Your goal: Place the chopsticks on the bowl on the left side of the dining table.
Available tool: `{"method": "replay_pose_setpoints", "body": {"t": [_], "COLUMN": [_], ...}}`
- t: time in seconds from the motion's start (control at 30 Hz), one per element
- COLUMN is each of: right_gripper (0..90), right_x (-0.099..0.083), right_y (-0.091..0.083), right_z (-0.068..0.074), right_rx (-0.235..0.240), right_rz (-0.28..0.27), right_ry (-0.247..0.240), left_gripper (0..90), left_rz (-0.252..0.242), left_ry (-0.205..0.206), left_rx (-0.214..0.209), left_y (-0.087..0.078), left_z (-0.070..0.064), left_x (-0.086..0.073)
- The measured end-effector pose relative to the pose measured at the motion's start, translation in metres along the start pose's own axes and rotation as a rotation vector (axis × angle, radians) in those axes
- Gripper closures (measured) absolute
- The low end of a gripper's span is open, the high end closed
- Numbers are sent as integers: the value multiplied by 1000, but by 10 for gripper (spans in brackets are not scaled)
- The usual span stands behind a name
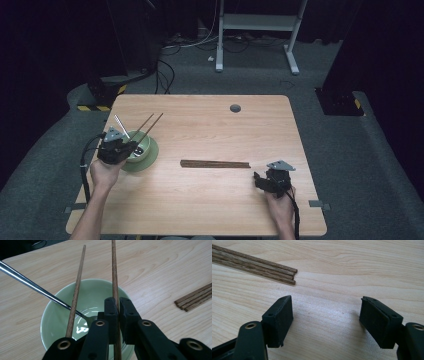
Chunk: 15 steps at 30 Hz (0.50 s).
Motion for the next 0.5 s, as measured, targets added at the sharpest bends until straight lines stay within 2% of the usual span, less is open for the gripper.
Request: {"method": "replay_pose_setpoints", "body": {"t": [0.33,0.5], "right_gripper": [266,266], "right_x": [0,0], "right_y": [0,0], "right_z": [0,0], "right_rx": [1,1], "right_rz": [0,0], "right_ry": [0,0], "left_gripper": [844,844], "left_rz": [53,71], "left_ry": [27,15], "left_rx": [57,76], "left_y": [11,16], "left_z": [3,9], "left_x": [-2,-4]}}
Point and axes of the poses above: each handheld gripper's, and its own axes: y roughly forward along the jaws, x roughly out of its top, z roughly to its left, the point moved 3 cm from there along y, roughly forward along the jaws
